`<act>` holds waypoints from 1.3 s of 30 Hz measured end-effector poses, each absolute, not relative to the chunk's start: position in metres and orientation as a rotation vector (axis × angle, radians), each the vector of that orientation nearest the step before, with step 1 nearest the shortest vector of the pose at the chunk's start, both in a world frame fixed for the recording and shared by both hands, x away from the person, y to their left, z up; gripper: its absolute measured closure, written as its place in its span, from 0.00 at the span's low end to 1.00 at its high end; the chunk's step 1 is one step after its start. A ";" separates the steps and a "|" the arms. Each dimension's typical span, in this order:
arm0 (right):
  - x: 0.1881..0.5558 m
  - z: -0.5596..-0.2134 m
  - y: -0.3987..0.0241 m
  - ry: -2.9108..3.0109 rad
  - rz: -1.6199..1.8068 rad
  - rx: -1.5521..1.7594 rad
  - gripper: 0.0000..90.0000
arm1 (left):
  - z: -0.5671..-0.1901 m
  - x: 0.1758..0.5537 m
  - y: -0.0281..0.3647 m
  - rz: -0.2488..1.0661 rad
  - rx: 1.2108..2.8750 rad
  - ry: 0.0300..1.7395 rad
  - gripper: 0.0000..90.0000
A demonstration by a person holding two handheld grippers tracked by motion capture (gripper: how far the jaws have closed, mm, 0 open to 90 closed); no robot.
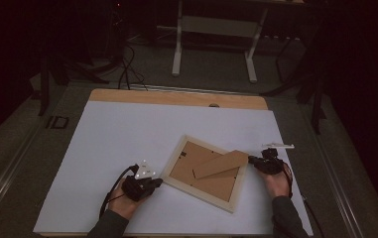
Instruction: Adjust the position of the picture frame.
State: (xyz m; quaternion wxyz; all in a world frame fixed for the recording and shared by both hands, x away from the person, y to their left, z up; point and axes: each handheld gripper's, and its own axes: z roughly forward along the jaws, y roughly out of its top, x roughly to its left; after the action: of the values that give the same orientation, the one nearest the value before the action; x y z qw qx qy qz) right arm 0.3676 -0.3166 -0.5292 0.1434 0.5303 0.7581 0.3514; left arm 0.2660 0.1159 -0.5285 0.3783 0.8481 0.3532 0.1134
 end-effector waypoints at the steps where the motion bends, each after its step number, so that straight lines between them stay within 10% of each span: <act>1: 0.368 -0.529 -0.316 2.187 1.011 1.528 1.00 | -0.529 0.266 0.115 0.287 2.172 0.899 1.00; 39: 0.364 -0.527 -0.306 2.269 0.996 1.452 1.00 | -0.535 0.273 0.112 0.273 2.132 1.049 1.00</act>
State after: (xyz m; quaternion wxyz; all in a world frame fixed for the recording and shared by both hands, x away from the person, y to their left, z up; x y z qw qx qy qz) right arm 0.3645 -0.3058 -0.5275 0.1343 0.5011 0.7829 0.3435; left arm 0.2733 0.1124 -0.5353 0.3660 0.8295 0.4082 0.1063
